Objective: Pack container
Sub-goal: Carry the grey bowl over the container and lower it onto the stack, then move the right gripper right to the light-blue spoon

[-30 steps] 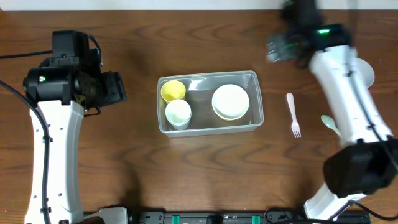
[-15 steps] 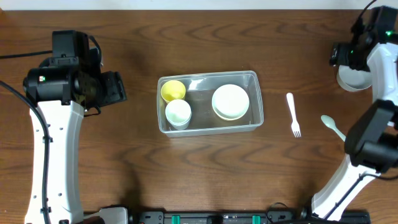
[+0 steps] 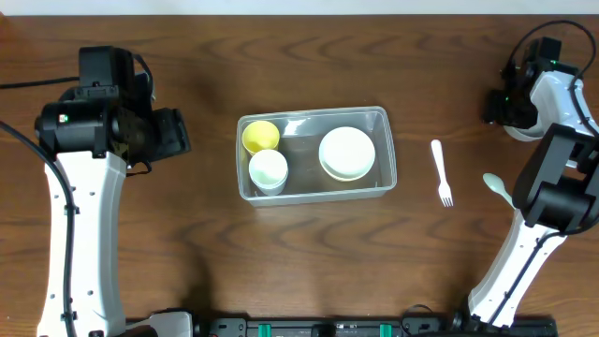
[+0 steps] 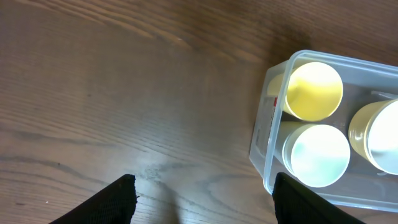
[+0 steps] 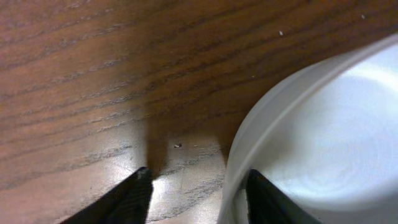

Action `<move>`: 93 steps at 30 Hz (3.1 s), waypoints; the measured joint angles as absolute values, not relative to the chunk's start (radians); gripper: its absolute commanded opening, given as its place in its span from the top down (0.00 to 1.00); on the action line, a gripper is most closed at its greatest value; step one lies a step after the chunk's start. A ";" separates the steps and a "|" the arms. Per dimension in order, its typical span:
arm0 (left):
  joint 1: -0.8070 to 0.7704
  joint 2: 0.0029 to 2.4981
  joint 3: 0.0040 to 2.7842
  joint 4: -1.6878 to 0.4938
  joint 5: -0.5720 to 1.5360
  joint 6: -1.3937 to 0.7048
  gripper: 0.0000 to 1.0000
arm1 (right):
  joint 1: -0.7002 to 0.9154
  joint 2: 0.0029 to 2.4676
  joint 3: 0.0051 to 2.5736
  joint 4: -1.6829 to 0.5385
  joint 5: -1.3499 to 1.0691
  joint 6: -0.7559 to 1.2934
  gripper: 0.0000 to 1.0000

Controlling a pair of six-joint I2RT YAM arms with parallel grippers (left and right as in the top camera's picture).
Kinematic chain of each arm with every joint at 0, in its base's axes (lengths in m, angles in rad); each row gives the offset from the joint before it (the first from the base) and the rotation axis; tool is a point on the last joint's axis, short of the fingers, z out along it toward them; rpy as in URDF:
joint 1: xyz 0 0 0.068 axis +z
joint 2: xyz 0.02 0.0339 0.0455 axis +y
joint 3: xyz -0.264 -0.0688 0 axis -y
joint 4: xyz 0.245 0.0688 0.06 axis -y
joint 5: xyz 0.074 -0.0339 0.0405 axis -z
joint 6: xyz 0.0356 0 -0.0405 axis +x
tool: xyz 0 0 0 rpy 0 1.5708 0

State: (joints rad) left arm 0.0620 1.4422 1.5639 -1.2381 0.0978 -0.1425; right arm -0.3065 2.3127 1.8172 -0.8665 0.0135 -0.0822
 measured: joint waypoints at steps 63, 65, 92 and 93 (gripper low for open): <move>0.062 1.442 1.564 -1.256 0.098 -0.142 0.29 | 0.603 2.028 1.771 -1.211 -0.032 -0.135 0.71; 0.062 1.442 1.564 -1.256 0.098 -0.143 0.29 | 0.603 2.028 1.771 -1.211 -0.030 -0.136 0.72; 0.062 1.442 1.563 -1.256 0.098 -0.143 0.29 | -0.278 1.434 1.762 -1.398 -0.079 0.187 0.59; 0.062 1.442 1.563 -1.256 0.098 -0.142 0.29 | -0.299 1.419 1.730 -1.414 -0.082 0.194 0.59</move>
